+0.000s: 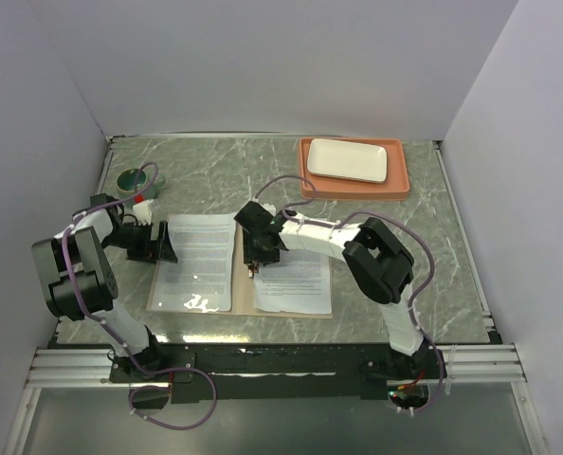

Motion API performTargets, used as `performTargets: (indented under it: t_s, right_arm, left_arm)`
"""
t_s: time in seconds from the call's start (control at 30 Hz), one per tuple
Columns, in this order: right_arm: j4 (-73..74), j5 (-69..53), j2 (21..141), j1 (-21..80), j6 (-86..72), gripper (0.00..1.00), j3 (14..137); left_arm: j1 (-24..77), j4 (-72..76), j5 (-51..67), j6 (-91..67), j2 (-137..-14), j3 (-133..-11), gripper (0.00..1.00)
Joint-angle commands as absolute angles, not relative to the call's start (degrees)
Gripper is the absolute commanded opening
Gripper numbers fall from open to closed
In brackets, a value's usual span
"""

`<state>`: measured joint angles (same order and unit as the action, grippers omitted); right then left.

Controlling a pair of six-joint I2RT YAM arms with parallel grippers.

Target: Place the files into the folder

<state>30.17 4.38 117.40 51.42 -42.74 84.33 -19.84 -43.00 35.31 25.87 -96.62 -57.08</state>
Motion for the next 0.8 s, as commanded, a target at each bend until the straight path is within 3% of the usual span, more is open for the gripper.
performTargets:
  t_s: [0.0,0.4,0.77]
  right_arm:
    - [40.2,10.8,121.2,52.6,-41.0,0.53,90.4]
    - [42.8,9.4,125.2,53.1,-42.2,0.3,92.6]
    - [28.0,1.9,120.2,50.1,-45.6,0.13,74.5]
  left_arm:
    - [-19.7,-43.7,37.4,28.2,-98.6,-57.7,0.96]
    - [-19.7,-45.3,37.8,29.9,-97.6,-57.7,0.96]
    - [-19.7,-47.5,36.7,30.1,-94.0,-60.2,0.96]
